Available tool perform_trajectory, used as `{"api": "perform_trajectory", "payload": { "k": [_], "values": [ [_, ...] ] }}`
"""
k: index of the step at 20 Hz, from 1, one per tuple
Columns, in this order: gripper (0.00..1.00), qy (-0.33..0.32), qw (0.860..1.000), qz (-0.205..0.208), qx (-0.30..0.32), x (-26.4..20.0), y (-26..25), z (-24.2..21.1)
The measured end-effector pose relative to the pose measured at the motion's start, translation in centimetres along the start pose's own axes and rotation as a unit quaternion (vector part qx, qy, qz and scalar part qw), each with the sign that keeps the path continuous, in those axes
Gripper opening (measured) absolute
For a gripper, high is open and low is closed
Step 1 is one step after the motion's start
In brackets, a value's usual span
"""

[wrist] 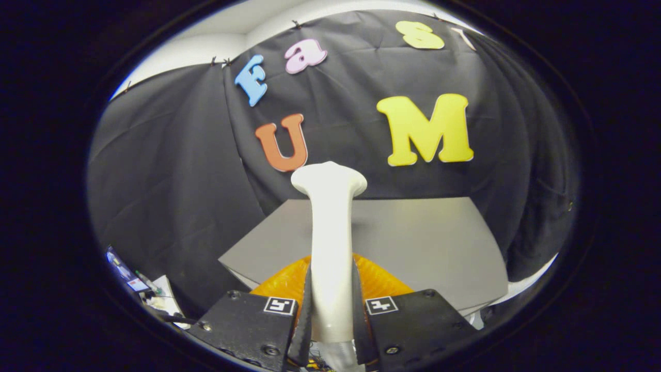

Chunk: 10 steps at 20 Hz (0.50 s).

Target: Iron the clothes twice with a garment steamer, once on the left side and once on the right side.

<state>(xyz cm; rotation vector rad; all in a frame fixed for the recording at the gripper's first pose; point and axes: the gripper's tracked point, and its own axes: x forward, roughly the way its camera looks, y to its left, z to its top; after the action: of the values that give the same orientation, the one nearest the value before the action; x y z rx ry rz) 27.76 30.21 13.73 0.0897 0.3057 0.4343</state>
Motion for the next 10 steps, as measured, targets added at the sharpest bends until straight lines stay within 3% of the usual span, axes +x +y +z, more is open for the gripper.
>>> {"api": "perform_trajectory", "payload": {
  "k": [3, 10],
  "values": [
    [0.36, -0.041, 0.999, -0.009, 0.018, -6.1, -2.6, 2.3],
    [0.36, -0.137, 0.986, -0.095, 0.016, -18.7, -11.8, 7.7]
  ]
}}
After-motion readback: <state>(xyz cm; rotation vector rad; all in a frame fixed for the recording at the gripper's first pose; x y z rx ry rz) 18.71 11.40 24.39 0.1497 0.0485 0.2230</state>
